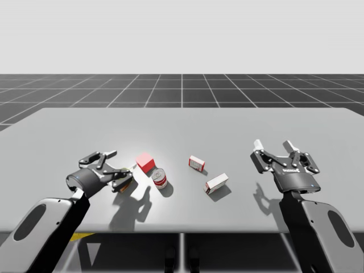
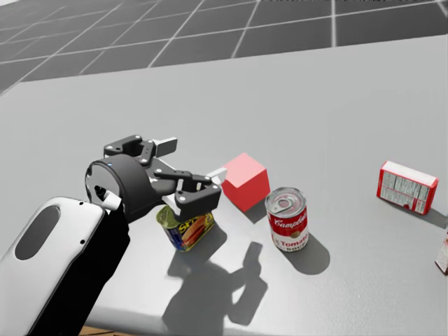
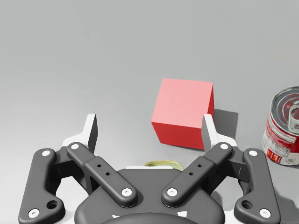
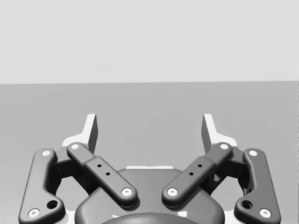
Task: Find the red cube and pick it up.
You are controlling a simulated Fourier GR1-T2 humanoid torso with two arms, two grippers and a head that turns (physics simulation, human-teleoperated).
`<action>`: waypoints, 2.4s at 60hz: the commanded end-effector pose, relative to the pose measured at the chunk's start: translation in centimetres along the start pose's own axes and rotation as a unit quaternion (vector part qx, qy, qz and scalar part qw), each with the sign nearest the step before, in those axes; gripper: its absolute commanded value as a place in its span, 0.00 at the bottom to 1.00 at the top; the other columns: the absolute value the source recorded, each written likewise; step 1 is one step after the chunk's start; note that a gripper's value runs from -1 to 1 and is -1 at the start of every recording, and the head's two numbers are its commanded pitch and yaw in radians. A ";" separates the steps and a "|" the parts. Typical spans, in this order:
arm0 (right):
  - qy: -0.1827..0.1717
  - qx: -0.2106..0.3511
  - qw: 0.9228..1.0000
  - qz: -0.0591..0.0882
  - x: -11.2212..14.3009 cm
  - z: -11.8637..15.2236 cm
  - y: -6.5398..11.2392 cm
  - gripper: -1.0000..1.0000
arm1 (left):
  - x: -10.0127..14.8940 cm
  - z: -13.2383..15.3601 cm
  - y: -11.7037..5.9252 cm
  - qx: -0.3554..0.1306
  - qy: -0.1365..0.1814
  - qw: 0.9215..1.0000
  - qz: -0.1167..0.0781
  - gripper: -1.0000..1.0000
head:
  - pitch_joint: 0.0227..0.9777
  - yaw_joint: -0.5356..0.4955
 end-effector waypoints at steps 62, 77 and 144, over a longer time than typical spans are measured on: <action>-0.004 -0.012 1.000 -0.014 0.0 -0.4 -0.9 0.00 | -2.9 -10.4 -2.2 -0.046 0.112 0.992 -0.033 0.95 | 0.76 0.80; -0.003 -0.012 1.000 -0.016 0.0 -0.5 -1.0 0.00 | -2.6 -9.3 -2.7 -0.062 0.109 0.991 -0.042 1.00 | 0.72 0.80; -0.005 -0.017 1.000 -0.021 0.0 -0.7 -1.6 0.00 | 7.6 -4.1 -2.0 -0.012 -0.023 0.997 -0.078 1.00 | 0.37 0.82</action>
